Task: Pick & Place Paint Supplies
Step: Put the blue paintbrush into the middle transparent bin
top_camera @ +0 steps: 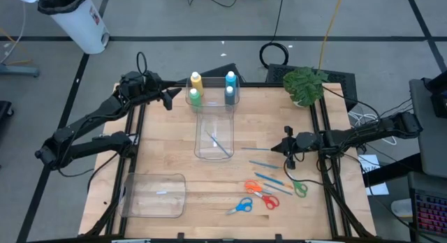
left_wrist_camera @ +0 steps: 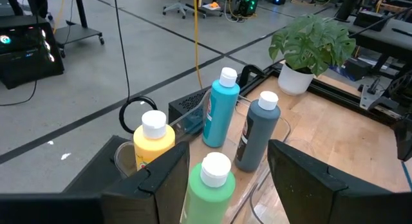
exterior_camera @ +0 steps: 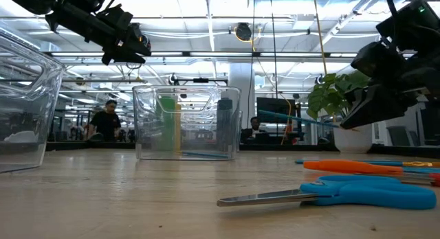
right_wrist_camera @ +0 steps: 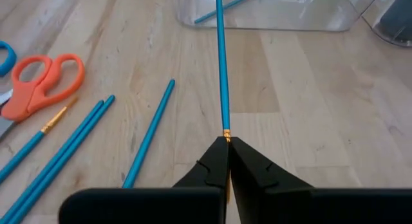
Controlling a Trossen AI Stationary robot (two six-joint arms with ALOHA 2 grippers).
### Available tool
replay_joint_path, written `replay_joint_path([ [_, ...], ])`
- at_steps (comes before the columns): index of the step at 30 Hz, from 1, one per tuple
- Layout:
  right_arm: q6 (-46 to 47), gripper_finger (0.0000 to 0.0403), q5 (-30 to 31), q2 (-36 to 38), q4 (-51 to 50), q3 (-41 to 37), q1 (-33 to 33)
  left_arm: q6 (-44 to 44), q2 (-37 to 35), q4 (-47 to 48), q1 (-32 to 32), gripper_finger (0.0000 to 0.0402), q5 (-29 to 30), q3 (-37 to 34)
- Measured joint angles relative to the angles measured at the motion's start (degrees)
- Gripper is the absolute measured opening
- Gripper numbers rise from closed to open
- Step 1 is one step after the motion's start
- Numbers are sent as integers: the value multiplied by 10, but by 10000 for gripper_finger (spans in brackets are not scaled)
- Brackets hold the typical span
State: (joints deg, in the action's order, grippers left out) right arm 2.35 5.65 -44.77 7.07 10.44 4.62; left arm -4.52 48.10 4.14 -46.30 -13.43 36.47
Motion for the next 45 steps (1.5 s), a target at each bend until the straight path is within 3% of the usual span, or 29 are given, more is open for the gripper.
replay_joint_path([
  [20,0,0,-16,0,90,1,1,0,0,0,0,214,0,0],
  [45,-16,0,-15,0,191,1,60,0,0,0,0,214,0,0],
])
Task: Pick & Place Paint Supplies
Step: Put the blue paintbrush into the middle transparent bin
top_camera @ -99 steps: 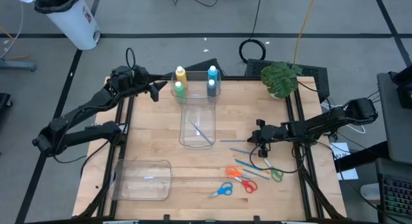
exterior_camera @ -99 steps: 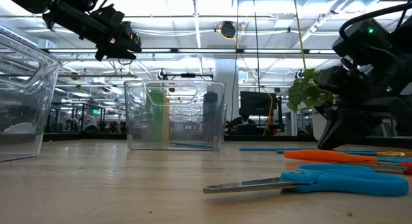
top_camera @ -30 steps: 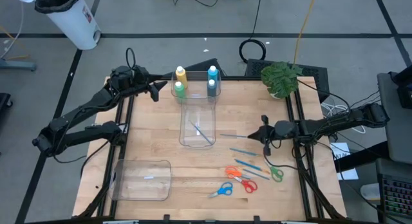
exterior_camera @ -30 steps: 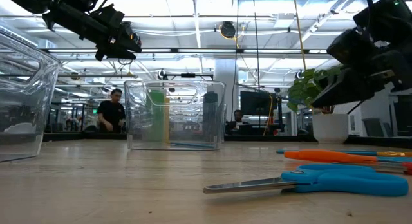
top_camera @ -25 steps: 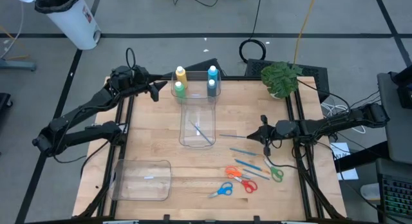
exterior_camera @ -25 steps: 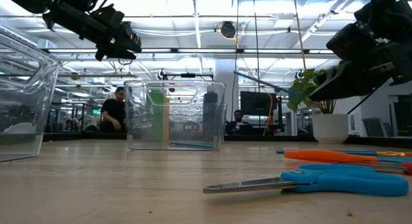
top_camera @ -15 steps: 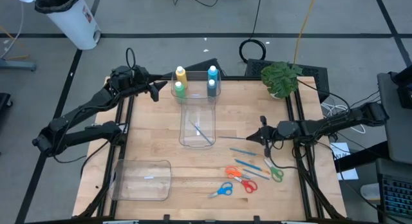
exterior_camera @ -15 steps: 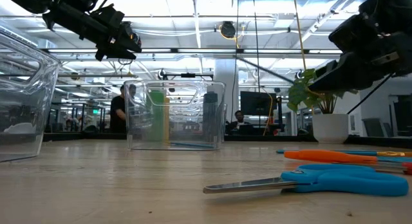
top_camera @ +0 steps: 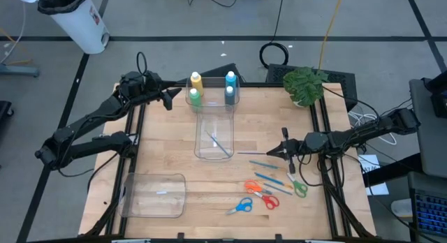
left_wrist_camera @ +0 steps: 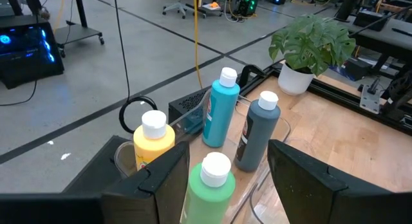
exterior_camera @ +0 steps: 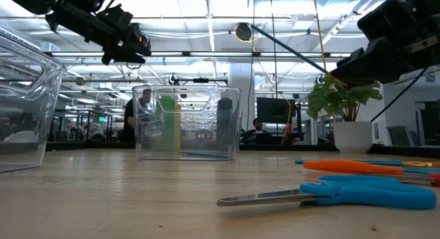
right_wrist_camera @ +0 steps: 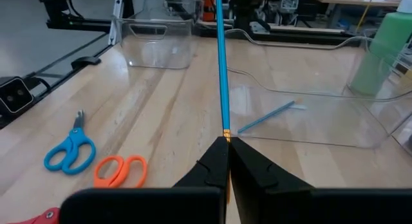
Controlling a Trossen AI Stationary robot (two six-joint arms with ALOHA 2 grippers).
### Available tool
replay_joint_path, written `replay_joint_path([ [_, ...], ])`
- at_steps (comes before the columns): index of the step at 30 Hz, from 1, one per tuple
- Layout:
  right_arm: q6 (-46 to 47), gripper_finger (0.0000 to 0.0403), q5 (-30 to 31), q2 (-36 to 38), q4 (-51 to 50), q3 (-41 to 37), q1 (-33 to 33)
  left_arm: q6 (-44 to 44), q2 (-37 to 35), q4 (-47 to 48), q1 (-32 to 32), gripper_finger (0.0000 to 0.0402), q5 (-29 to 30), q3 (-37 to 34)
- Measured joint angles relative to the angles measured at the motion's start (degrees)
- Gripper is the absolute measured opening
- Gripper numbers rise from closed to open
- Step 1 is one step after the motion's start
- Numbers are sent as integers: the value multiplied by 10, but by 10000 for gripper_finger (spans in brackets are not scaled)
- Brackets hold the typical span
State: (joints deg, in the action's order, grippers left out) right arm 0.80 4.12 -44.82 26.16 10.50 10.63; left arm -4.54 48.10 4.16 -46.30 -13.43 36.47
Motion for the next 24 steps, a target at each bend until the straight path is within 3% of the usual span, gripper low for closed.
replay_joint_path([
  [20,5,0,-31,0,32,0,0,0,0,0,0,214,0,0],
  [24,11,0,-72,0,32,0,0,0,0,0,0,214,0,0],
])
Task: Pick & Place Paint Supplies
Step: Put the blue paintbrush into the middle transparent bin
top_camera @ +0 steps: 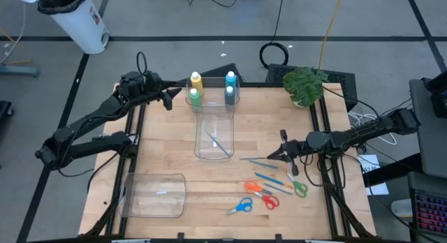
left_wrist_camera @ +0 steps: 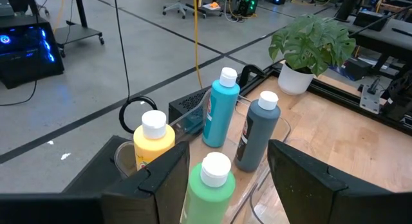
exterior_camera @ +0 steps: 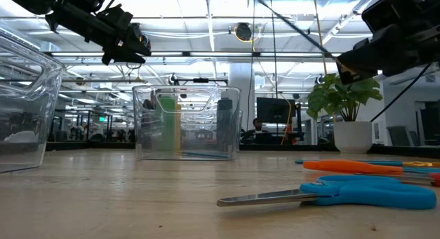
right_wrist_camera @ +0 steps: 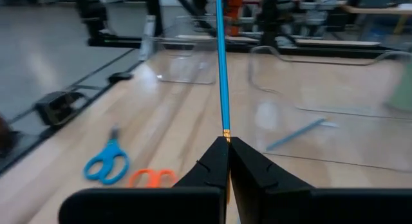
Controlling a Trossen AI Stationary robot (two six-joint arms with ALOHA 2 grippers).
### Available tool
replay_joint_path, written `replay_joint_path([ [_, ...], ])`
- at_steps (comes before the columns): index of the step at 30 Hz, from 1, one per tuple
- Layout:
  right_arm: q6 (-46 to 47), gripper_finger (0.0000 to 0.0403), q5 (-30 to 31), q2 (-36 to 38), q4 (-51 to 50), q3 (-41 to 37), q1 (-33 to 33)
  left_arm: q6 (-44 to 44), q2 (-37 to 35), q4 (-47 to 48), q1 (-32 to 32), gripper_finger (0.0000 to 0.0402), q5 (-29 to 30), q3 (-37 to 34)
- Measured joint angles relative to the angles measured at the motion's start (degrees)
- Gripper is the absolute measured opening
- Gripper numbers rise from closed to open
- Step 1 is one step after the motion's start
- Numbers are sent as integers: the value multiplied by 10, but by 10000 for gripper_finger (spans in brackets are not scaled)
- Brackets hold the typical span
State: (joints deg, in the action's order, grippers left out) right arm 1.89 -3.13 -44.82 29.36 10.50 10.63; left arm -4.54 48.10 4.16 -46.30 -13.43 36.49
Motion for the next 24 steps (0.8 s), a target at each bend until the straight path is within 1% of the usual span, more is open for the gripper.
replay_joint_path([
  [2,0,0,-17,0,0,0,0,0,0,0,0,214,0,0],
  [7,4,0,-23,0,2,0,0,0,0,0,0,214,0,0],
  [15,14,0,-76,0,20,0,0,0,0,0,0,214,0,0],
  [24,44,0,-76,-11,56,0,0,0,0,0,0,214,0,0],
])
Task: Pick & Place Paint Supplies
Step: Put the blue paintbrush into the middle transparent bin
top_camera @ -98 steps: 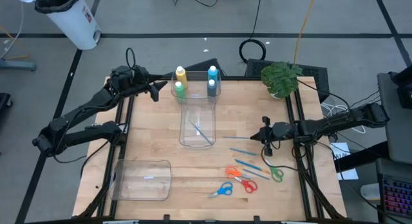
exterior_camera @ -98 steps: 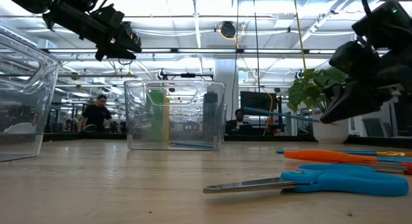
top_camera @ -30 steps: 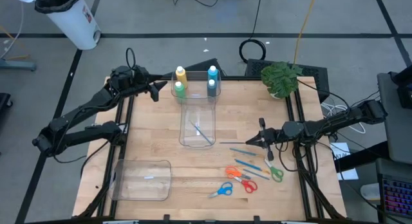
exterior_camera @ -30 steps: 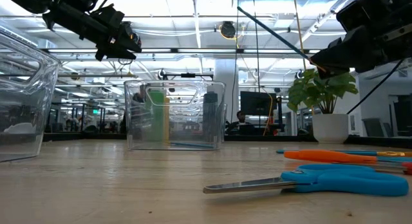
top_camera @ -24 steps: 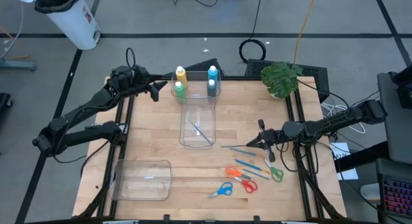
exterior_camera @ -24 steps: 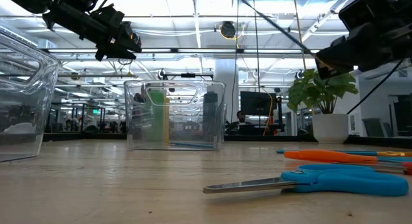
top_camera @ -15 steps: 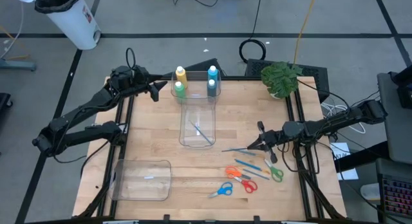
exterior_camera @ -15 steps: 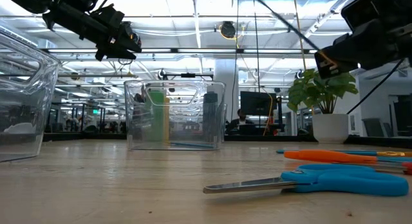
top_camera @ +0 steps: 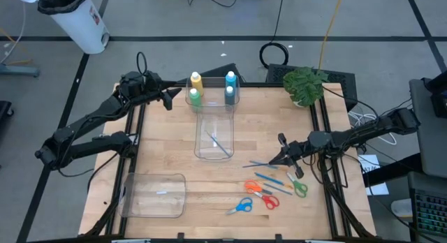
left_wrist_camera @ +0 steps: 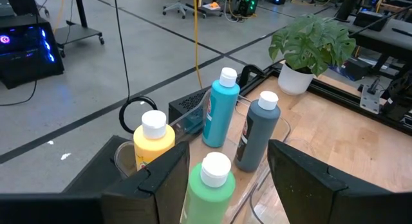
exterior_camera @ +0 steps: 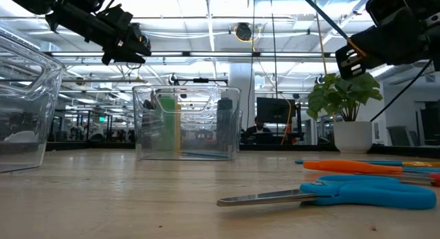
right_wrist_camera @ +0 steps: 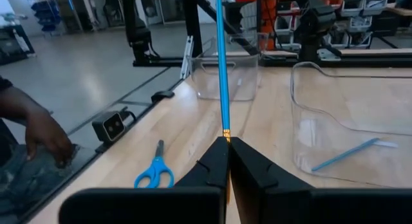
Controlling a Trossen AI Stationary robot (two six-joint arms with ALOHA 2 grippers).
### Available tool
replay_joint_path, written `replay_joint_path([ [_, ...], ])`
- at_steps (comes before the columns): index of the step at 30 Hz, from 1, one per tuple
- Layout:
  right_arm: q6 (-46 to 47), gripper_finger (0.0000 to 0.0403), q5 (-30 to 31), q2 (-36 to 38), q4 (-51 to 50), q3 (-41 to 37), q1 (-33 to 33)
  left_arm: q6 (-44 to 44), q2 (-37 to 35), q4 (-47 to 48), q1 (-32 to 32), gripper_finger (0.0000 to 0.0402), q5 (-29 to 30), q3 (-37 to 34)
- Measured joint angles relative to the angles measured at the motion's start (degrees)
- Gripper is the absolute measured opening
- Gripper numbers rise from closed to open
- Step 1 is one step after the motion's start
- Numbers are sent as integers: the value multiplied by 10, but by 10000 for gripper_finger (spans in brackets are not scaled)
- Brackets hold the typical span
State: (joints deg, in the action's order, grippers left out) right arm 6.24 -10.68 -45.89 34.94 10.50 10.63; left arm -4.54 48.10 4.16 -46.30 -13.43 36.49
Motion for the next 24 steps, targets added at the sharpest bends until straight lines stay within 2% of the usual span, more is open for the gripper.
replay_joint_path([
  [18,2,0,1,-174,210,0,0,0,0,0,0,214,0,0],
  [24,2,0,1,-217,235,15,0,0,0,0,0,214,0,0],
])
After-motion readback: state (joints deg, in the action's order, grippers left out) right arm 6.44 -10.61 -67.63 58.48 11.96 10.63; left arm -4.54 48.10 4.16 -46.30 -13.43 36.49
